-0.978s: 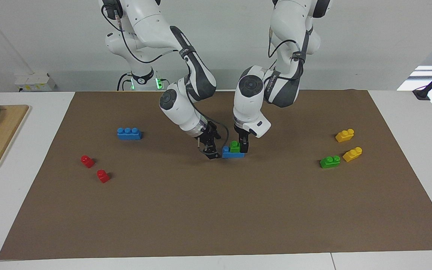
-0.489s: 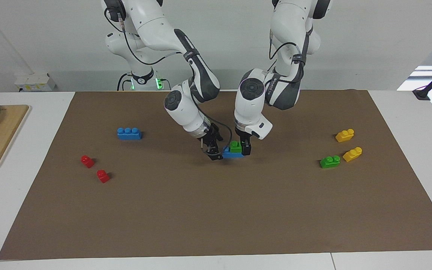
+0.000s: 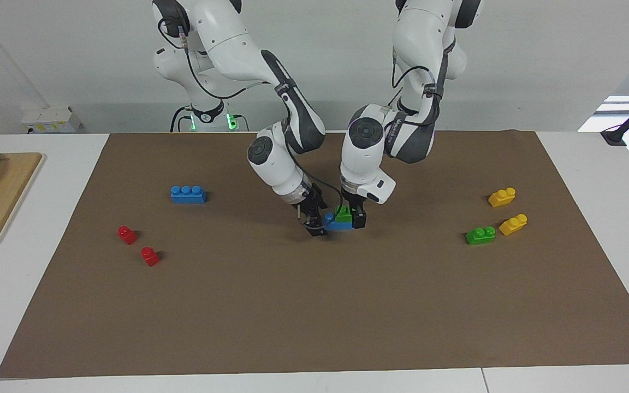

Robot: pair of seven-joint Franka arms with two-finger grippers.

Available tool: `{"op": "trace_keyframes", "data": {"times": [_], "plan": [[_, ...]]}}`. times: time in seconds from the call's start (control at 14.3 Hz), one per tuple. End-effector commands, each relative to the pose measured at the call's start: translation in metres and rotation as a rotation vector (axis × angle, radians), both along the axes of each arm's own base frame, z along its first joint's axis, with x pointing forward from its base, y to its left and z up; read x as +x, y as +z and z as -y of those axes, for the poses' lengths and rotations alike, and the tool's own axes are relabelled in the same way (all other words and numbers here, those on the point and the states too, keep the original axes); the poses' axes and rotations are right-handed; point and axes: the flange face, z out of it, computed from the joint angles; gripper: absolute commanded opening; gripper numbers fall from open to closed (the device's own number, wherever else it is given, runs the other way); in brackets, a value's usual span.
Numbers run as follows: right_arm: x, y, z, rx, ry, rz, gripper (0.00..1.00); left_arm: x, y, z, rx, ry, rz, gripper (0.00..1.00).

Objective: Remove green block with left arm and hold with right
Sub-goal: 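Grasp the green half with the left gripper while the right gripper grasps blue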

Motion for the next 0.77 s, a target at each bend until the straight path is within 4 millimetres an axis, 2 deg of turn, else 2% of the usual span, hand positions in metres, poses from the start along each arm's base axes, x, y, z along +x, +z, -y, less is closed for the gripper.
{"op": "trace_keyframes", "data": {"times": [0.0,0.35,0.56,0.63,0.7], "plan": [[0.0,-0.0051,-0.0056,0.013,-0.031,0.01,1.0,-0.0139,-0.0092,-0.0016,0.005,0.008,0.021,1.0],[-0.0025,-0.0032,-0.0116,0.016,-0.025,0.017,0.97,-0.0172,-0.0124,-0.0017,0.009,0.007,0.018,1.0],[-0.0025,-0.0024,-0.0126,0.017,-0.025,0.019,0.8,-0.0177,-0.0124,-0.001,0.009,0.031,0.018,1.0],[-0.0021,-0.0026,-0.0119,0.017,-0.027,0.017,0.8,-0.0194,-0.0111,0.0036,0.004,0.027,0.026,1.0],[-0.0021,-0.0026,-0.0118,0.017,-0.027,0.017,0.74,-0.0218,-0.0119,0.0066,0.001,0.025,0.028,1.0]]}}
